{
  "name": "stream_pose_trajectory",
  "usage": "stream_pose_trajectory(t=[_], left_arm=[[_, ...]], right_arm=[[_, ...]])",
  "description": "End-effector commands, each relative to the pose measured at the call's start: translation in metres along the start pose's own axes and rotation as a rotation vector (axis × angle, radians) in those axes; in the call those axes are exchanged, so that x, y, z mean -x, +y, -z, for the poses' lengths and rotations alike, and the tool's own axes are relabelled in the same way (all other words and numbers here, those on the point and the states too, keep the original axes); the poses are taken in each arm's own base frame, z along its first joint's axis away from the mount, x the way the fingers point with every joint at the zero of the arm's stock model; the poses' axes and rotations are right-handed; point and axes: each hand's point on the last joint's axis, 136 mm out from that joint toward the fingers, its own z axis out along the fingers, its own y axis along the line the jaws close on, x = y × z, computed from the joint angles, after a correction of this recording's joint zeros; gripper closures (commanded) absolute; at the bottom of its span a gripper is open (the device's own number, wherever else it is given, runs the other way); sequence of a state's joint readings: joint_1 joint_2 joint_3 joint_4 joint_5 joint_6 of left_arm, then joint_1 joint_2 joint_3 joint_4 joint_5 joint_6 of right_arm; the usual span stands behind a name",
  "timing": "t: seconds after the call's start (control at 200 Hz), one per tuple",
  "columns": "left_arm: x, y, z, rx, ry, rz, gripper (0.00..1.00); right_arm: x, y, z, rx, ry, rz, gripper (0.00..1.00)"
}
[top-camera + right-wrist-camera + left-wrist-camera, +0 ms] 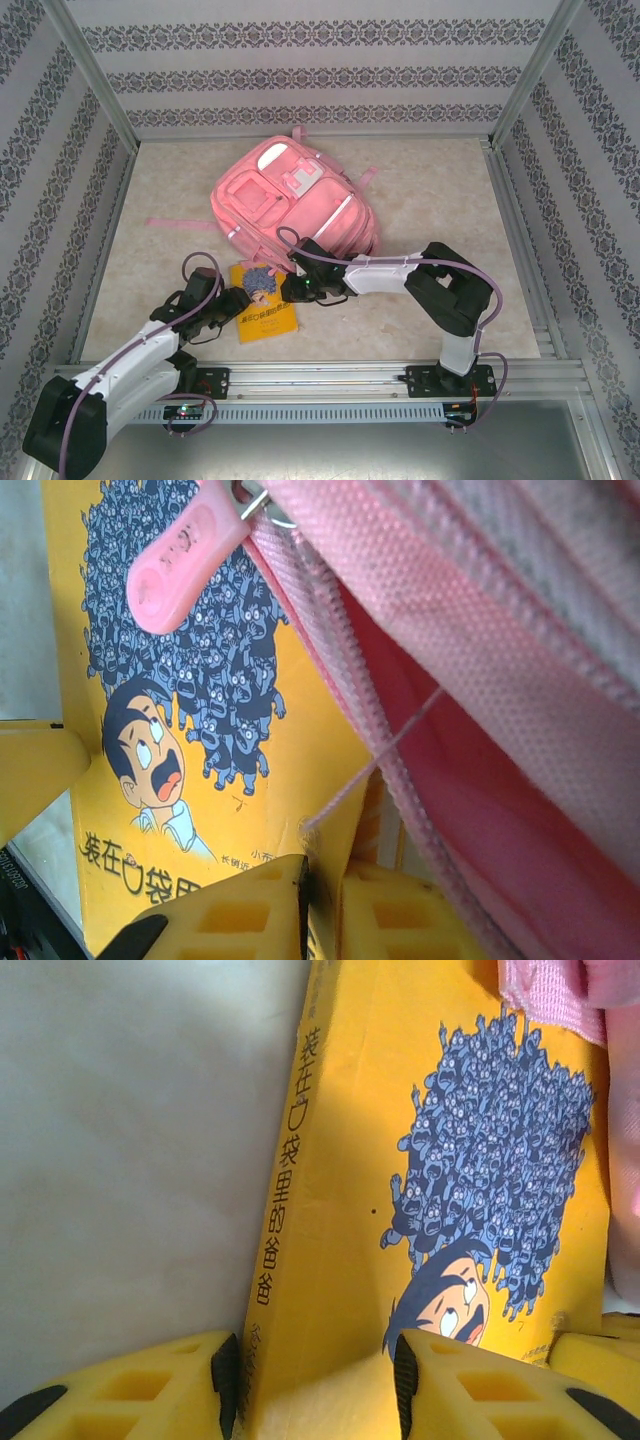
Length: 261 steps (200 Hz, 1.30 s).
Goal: Pack the student bag
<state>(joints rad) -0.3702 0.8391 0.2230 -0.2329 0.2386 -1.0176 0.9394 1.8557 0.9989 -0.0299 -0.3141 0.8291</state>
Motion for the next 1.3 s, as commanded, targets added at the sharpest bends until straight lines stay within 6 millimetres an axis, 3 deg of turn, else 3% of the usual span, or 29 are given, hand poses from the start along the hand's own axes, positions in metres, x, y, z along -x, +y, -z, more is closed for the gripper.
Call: stream_pose_trajectory(t=[0.0,0.19,0.35,0.55,0.739,0.879,0.929,1.149,1.299], left_arm=[[-0.017,-0.098,0.023,-0.482,0.145,-0.024,0.56],[-0.012,-0.122,0.051,-0.592,0.117,-0.032,0.60],[-0.013,-0.124,0.062,-0.600,0.112,-0.038,0.67],[-0.014,-0.125,0.065,-0.611,0.114,-0.037,0.78],[-0.014,-0.115,0.056,-0.559,0.108,-0.043,0.76],[-0.014,-0.106,0.055,-0.489,0.106,-0.071,0.95],[-0.013,-0.102,0.058,-0.445,0.096,-0.091,1.00],[0.004,-0.086,0.093,-0.276,-0.027,-0.198,1.00],[0.011,-0.100,0.122,-0.310,-0.094,-0.283,1.00]], right_arm=[[-0.021,-0.036,-0.031,-0.095,0.062,-0.013,0.83],[-0.021,-0.043,-0.031,-0.092,0.059,-0.035,0.83],[-0.018,-0.047,-0.027,-0.091,0.044,-0.041,0.83],[-0.017,-0.048,-0.025,-0.087,0.037,-0.046,0.83],[-0.017,-0.049,-0.023,-0.088,0.031,-0.046,0.83],[-0.013,-0.048,-0.016,-0.089,0.011,-0.044,0.80],[-0.011,-0.047,-0.010,-0.086,-0.004,-0.040,0.74],[0.005,-0.018,0.035,-0.019,-0.096,0.014,0.57],[0.020,0.008,0.078,0.078,-0.191,0.058,0.47]])
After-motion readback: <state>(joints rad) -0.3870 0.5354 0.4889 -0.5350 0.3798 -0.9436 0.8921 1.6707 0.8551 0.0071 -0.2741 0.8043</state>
